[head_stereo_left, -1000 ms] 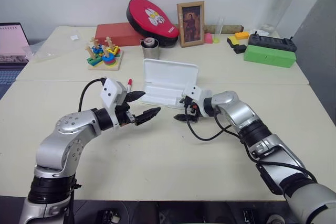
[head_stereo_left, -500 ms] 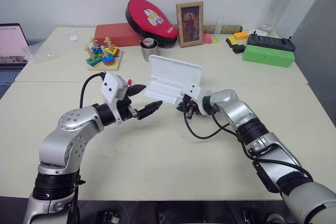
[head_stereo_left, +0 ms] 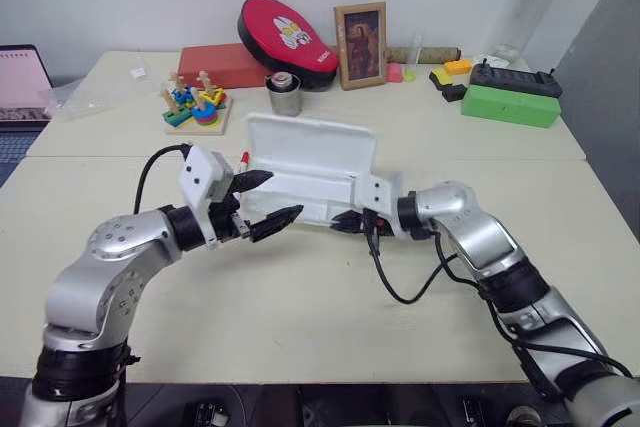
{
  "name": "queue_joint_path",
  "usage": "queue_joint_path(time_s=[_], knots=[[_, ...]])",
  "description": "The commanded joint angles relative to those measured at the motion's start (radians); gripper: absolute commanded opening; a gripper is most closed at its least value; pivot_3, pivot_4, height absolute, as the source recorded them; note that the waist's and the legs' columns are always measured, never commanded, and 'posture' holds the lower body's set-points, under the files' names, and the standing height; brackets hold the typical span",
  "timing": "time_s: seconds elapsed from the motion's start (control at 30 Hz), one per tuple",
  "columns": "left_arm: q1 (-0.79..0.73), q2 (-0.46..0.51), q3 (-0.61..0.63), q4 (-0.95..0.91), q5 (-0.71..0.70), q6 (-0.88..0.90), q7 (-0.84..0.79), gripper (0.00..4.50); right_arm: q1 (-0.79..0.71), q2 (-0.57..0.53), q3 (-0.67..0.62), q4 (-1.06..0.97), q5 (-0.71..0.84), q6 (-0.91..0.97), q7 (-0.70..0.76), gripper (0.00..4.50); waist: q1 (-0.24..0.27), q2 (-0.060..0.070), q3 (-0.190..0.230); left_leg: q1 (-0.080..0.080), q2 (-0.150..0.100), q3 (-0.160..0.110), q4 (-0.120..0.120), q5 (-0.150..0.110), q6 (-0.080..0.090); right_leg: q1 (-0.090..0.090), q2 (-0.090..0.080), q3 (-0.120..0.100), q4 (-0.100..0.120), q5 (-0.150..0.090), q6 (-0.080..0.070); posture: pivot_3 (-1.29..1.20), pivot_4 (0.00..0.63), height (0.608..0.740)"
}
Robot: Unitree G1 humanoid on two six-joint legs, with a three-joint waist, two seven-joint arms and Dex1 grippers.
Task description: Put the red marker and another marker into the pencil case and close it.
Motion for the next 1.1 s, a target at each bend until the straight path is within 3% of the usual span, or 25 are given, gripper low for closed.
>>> queue_joint_path(time_s=[0.03, 0.53, 0.77, 1.1], knots=[[0.050, 0.035, 0.039, -0.091, -0.047, 0.024, -0.017, 4.50, 0.059, -0.021, 0.052, -0.119, -0.002, 0.004, 0.012, 0.04, 0.002, 0.000, 0.000, 0.000, 0.000, 0.000, 0.000, 0.000, 0.000, 0.000, 0.000, 0.000, 0.000, 0.000, 0.000, 0.00, 0.150, 0.740], [0.062, 0.062, 0.051, -0.131, -0.084, 0.050, -0.001, 4.50, 0.112, -0.008, 0.107, -0.089, -0.026, 0.014, -0.028, 0.04, 0.003, 0.000, 0.000, 0.001, 0.000, 0.000, 0.000, 0.000, 0.000, 0.000, 0.000, 0.000, 0.000, 0.000, 0.000, 0.00, 0.150, 0.740], [0.003, 0.032, 0.086, -0.102, -0.123, 0.090, 0.063, 4.50, 0.102, -0.008, 0.047, -0.130, 0.043, 0.052, -0.013, 1.81, 0.005, 0.000, 0.000, 0.001, 0.000, 0.000, 0.000, 0.000, 0.000, 0.000, 0.000, 0.000, 0.000, 0.000, 0.000, 0.00, 0.150, 0.740], [-0.249, -0.045, 0.195, 0.107, -0.084, 0.114, 0.361, 4.50, -0.031, -0.012, -0.222, -0.222, 0.337, 0.271, -0.001, 4.12, 0.004, -0.001, 0.000, 0.001, 0.000, -0.001, 0.001, 0.000, 0.000, 0.001, 0.000, -0.001, 0.000, 0.000, 0.001, 0.00, 0.150, 0.740]])
